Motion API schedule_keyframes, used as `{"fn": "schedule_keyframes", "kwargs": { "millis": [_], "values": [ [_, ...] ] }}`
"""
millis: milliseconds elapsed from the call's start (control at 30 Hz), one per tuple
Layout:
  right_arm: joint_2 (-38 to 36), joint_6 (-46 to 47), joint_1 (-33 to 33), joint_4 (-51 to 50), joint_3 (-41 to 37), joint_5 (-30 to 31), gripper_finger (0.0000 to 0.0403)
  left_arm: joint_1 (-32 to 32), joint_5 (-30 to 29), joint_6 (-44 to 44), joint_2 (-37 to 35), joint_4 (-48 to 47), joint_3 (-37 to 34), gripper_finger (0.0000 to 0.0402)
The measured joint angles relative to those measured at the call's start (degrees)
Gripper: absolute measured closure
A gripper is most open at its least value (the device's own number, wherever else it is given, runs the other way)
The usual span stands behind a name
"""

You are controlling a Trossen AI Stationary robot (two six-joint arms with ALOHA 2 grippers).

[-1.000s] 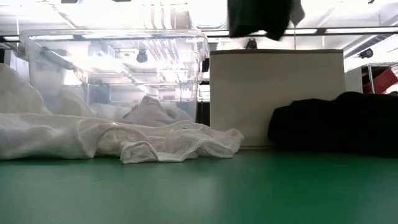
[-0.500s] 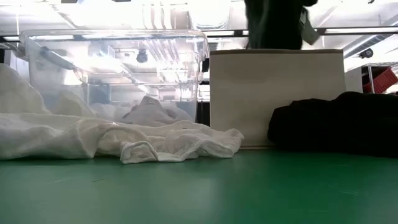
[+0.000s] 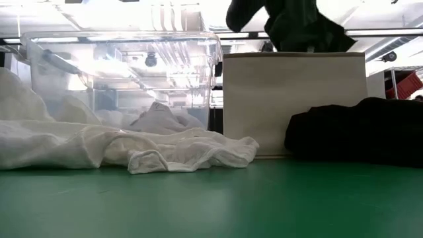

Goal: Sort clothes
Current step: Put the gray shirt into the gray laundry bin

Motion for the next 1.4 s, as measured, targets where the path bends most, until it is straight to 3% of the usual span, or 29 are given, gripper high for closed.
{"fn": "schedule_keyframes", "kwargs": {
  "millis": [167,433,833,1100,1400],
  "values": [
    [0.0,12.1,-1.5,-4.5,0.0,-5.5,0.0394,0.0,0.0,0.6,0.0,0.0,0.0,0.0191],
    [-0.2,20.8,-1.9,-7.0,0.0,-7.7,0.0394,0.0,0.0,0.8,0.0,0.0,0.0,0.0191],
    [-0.2,42.1,-6.6,-3.9,0.1,-23.9,0.0394,0.0,0.0,0.8,0.0,-0.1,0.0,0.0191],
    [-0.1,42.7,-10.6,-6.9,0.1,-24.4,0.0394,0.0,0.0,0.8,0.0,-0.1,0.0,0.0191],
    [0.3,38.3,-16.5,-24.5,0.0,-24.0,0.0394,0.0,-0.1,0.8,0.0,-0.1,0.0,0.0191]
  ]
}}
